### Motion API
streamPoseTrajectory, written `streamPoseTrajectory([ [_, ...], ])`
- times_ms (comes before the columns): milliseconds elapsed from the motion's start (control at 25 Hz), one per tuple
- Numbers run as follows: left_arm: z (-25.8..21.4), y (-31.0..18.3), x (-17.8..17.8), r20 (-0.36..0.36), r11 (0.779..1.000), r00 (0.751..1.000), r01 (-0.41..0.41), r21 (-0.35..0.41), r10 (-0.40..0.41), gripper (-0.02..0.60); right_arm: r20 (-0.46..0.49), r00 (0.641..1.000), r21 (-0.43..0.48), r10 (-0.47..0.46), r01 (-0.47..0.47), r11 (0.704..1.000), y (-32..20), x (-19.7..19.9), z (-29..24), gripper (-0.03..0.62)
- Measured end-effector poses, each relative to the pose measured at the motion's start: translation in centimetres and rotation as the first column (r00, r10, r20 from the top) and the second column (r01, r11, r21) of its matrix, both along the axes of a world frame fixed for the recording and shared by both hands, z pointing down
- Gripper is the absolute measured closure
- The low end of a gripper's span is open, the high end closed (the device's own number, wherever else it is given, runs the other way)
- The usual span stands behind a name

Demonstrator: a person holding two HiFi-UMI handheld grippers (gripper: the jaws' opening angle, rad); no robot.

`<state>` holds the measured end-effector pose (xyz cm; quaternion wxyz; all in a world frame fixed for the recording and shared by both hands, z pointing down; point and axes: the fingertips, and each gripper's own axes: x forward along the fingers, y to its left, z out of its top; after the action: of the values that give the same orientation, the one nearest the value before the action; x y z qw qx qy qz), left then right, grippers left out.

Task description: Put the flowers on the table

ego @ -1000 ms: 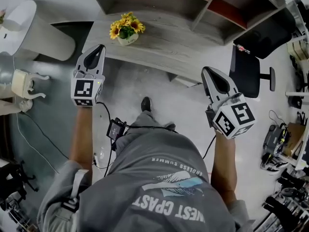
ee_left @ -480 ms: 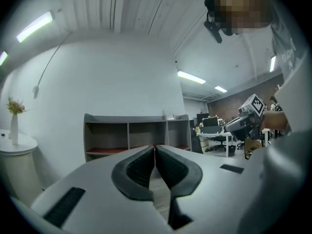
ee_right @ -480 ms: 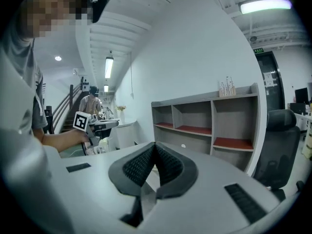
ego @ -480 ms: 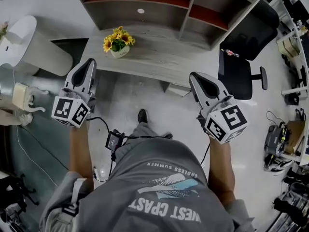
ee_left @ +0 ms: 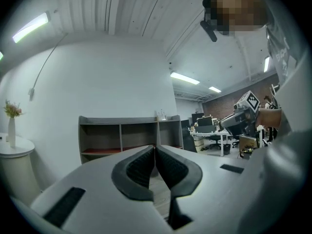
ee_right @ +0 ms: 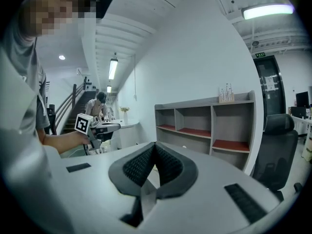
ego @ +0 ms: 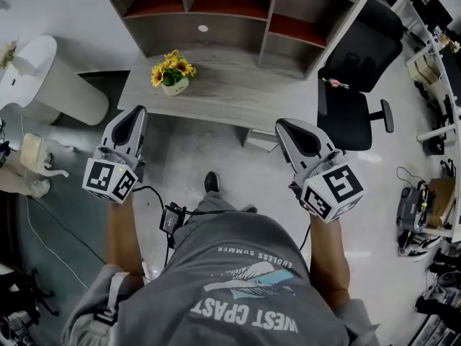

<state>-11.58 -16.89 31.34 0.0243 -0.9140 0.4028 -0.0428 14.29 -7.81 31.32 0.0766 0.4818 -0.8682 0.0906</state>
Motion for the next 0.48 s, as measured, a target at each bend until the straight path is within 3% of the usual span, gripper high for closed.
streamPoseTrajectory([
  [480,0.6,0.4,2.8,0.045,0.999,0.998,-0.033,0.031,0.031,0.557,0.000,0.999,0.007,0.033,-0.033,0.999,1.8,2.6,-0.2,0.568],
])
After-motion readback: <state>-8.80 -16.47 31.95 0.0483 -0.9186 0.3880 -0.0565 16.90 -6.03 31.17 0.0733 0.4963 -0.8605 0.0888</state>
